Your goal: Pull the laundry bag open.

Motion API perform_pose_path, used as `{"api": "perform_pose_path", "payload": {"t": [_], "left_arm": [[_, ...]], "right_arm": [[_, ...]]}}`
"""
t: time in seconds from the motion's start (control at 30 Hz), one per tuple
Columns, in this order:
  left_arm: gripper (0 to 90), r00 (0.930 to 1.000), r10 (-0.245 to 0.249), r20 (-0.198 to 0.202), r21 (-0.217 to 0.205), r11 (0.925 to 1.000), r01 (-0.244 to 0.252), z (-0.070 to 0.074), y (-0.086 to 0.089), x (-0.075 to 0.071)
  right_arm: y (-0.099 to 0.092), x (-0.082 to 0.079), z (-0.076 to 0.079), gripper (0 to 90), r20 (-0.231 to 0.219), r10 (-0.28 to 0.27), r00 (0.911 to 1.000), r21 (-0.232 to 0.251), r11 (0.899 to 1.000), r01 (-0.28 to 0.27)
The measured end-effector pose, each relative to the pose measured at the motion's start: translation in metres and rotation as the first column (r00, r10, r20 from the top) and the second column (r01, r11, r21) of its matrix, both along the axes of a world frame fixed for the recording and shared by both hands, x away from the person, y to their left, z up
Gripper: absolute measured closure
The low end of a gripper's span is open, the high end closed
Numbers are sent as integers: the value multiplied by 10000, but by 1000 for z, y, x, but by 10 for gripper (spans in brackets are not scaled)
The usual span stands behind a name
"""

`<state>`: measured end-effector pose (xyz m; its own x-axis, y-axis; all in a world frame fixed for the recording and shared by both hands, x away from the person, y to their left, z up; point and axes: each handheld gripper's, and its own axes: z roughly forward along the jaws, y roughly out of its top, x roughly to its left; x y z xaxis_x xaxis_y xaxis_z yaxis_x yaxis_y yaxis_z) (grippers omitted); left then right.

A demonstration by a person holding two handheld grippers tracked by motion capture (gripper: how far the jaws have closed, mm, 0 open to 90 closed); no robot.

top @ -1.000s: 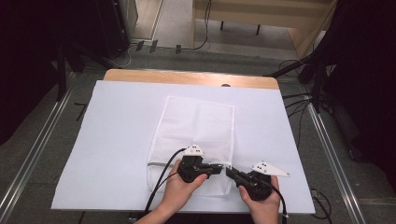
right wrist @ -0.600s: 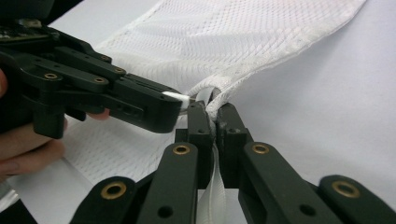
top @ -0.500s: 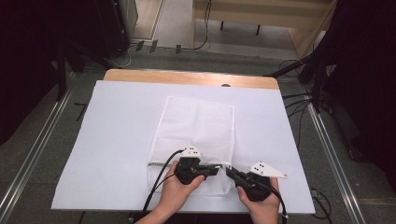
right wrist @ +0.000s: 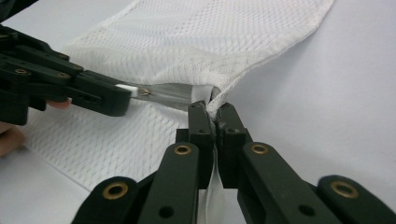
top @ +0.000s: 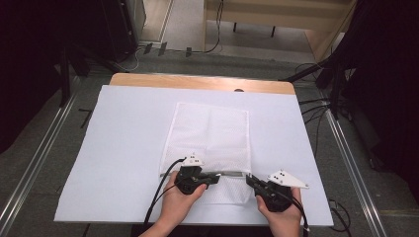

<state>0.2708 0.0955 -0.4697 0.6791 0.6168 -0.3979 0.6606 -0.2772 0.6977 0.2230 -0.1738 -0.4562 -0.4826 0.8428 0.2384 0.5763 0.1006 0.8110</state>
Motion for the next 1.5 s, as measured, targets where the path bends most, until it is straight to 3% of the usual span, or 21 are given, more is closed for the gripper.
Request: {"api": "perform_pose_path", "payload": {"t": [0.33,0.53,0.7,1.17,1.27,1.5], "left_arm": [[875,9983,564,-124,246,9981,-561,6,42,-10],[875,9950,977,-228,137,9952,-974,9,74,-11],[875,9944,1031,-225,249,9944,-1025,11,84,-15],[875,9839,1752,-361,197,9844,-1746,12,149,-23],[875,9839,1726,-464,134,9850,-1722,11,155,-25],[876,9856,1661,-299,641,9844,-1640,11,154,-28]], "right_arm": [[-6,2,1,883,-63,-21,10000,-255,9997,19],[-12,1,3,883,75,-168,9998,-353,9992,170],[-14,0,2,883,43,-162,9999,-358,9992,164],[-20,4,2,883,22,-410,9992,-381,9984,411],[-21,4,2,883,-5,-316,9995,-327,9990,316],[-18,5,2,883,102,-287,9995,-537,9981,292]]}}
